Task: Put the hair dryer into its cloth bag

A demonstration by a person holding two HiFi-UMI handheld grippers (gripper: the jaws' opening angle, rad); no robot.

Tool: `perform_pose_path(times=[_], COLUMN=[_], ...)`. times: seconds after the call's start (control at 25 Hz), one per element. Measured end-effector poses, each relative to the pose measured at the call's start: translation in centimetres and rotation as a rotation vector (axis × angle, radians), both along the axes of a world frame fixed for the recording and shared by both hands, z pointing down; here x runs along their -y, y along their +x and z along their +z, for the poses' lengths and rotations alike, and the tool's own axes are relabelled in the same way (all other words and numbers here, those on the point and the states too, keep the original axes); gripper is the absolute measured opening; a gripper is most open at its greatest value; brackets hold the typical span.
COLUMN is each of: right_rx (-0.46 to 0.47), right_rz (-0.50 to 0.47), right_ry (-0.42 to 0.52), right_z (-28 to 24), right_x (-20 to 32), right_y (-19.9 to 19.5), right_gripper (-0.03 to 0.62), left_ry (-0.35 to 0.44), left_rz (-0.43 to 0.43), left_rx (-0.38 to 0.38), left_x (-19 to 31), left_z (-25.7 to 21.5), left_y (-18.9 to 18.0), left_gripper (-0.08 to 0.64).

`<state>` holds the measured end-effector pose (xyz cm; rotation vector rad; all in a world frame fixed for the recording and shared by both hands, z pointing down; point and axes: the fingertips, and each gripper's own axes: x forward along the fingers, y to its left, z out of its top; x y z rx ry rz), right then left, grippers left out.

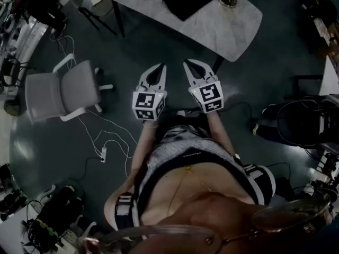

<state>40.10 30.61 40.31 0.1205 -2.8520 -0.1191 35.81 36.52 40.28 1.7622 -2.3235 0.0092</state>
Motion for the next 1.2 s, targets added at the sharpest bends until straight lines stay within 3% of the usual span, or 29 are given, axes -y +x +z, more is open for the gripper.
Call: perform_pose_path(times=[0.28, 0.56, 1.2], right_rx=[0.003, 0.001, 0.016], right_rz=[0.009, -0.01, 0.073], right_ry=[-0.006, 0.019, 0.029], right_z=[0.4, 0.4, 0.4], right_x=[0.7, 1.9, 5.1], right_y=[-3.0, -7.7, -19.0], right_gripper=[0.063, 0.063, 0.064], left_ry=[0.022, 0.009, 0.072], left_rz=[0.01, 0.048, 0.222], left_rx=[-0.034, -0.002, -0.019], left_x=[1.1, 3.2, 6.2], left_z=[0.7, 0.9, 0.0], left_y=[-3.1, -7.3, -17.8], left_gripper=[0.006, 0.006, 0.006])
